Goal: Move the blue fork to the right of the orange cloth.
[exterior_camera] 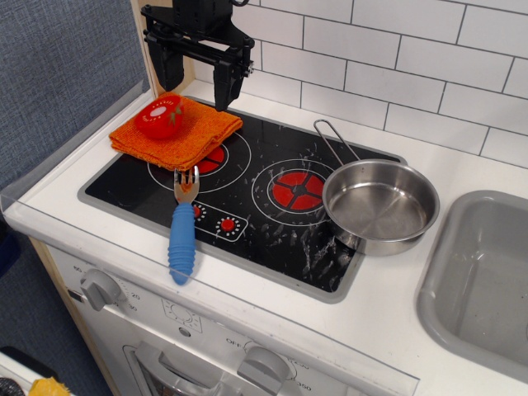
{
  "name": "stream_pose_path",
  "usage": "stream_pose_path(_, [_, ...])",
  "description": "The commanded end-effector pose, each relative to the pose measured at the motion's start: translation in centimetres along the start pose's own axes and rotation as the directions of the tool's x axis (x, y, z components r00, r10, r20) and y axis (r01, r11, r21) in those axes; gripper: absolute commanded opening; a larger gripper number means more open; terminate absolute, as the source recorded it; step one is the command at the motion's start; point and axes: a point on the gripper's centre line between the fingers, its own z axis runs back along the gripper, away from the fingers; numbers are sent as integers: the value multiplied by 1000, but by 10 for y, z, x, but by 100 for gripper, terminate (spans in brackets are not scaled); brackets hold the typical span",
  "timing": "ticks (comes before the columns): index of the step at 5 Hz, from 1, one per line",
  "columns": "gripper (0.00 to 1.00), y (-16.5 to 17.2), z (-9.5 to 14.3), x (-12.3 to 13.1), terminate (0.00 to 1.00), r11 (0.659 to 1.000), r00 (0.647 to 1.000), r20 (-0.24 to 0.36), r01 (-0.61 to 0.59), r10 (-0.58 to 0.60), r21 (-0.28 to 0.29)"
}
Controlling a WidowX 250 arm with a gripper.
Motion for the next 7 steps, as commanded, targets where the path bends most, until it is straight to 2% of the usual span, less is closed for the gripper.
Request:
stream_pose_path(1, [100,0,0,0,0,1000,1000,0,0,0,0])
stream_pose_path(2, [100,-9,-5,-25,0,999,1000,15,19,-18,-44])
stream_pose_path(3, [100,-23,-13,-57,0,993,1000,6,1,-1,-118])
stream_pose_path(4, [100,-32,-29,-91,0,990,996,-82,-30,19,-135])
stream_pose_path(5, [100,-33,-48,-100,0,996,989,-146,-48,37,-75])
stream_pose_path(6, [100,-37,-64,-100,0,998,984,-169,-53,50,-18])
stream_pose_path(7, [100,-43,-74,-91,0,998,987,-151,-58,61,25])
